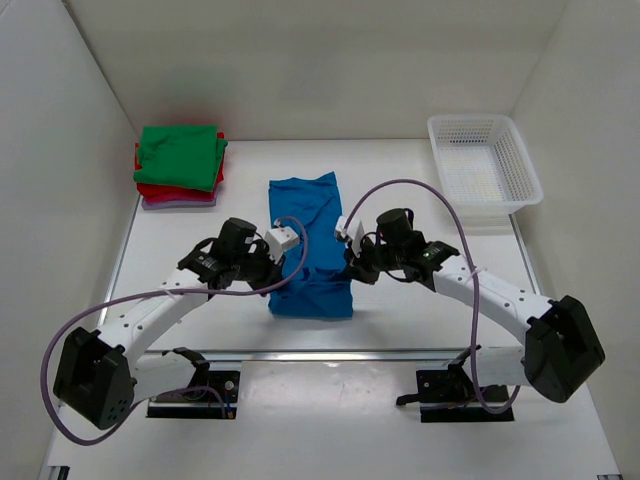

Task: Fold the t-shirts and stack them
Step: Fold the folded rectangular tshirt in 1/3 of the way

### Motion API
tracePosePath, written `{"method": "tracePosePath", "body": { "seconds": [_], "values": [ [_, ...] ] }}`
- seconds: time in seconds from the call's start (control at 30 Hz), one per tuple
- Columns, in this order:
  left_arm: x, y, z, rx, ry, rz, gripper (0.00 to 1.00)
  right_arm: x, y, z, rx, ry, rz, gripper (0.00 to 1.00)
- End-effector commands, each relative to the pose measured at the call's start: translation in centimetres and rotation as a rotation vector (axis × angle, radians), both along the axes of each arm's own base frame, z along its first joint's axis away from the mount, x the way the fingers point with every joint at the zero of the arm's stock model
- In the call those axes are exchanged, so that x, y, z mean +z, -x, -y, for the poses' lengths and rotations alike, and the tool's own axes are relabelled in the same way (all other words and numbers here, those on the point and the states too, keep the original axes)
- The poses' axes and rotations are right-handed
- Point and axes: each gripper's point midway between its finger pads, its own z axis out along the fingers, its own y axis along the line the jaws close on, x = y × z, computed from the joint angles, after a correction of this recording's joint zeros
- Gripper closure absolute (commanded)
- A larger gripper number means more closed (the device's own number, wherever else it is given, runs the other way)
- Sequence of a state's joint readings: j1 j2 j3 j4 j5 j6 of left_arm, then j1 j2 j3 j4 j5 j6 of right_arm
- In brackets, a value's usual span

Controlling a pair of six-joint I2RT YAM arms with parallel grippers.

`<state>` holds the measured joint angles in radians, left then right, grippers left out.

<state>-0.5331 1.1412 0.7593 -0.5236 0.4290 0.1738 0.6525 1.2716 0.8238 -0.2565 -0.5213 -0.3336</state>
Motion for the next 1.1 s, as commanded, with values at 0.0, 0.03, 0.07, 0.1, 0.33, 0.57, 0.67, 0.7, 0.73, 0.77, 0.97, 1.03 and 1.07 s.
{"method": "tracePosePath", "body": {
  "seconds": [0.0,0.03,0.07,0.1,0.33,0.57,0.67,0.7,0.73,0.77,0.97,1.03,1.07],
  "values": [
    [1.5,-2.0,-0.3,0.068,0.041,0.044,1.00,3.2,-3.4,-0.7,-0.008,-0.051,0.123,1.00],
    [1.5,-2.3,-0.5,0.085,0.046,0.046,1.00,3.1,-3.5,-0.8,-0.006,-0.052,0.126,1.00],
    [1.3,-2.4,-0.6,0.089,0.045,0.041,1.00,3.3,-4.0,-0.6,-0.014,-0.052,0.130,1.00],
    [1.5,-3.0,-0.8,0.111,0.048,0.042,1.00,3.2,-4.6,-0.5,-0.019,-0.047,0.135,1.00],
    [1.4,-4.7,-0.9,0.136,0.070,0.024,1.00,3.1,-6.4,-0.2,-0.031,-0.030,0.153,1.00],
    [1.9,-6.9,-0.4,0.154,0.124,0.037,1.00,2.7,-7.9,-0.7,-0.024,-0.021,0.162,1.00],
    [2.1,-8.1,-0.3,0.158,0.126,0.044,1.00,2.6,-8.8,-0.6,-0.019,-0.019,0.170,1.00],
    [2.1,-8.4,-0.4,0.168,0.127,0.044,1.00,2.8,-8.8,-0.8,-0.015,-0.022,0.171,1.00],
    [2.0,-8.8,-0.3,0.166,0.125,0.044,1.00,2.5,-8.9,-0.8,-0.009,-0.015,0.169,1.00],
    [1.9,-9.3,-0.5,0.180,0.123,0.041,1.00,2.5,-9.5,-0.8,-0.013,-0.018,0.175,1.00],
    [0.5,-10.0,-0.7,0.174,0.080,-0.005,1.00,2.0,-11.3,-1.0,-0.015,-0.016,0.171,1.00],
    [0.1,-10.4,-0.8,0.180,0.072,-0.007,1.00,2.0,-12.0,-1.3,-0.016,-0.021,0.178,1.00],
    [0.1,-10.5,-0.8,0.187,0.071,-0.009,1.00,1.8,-12.2,-1.4,-0.020,-0.018,0.172,1.00]
  ]
}}
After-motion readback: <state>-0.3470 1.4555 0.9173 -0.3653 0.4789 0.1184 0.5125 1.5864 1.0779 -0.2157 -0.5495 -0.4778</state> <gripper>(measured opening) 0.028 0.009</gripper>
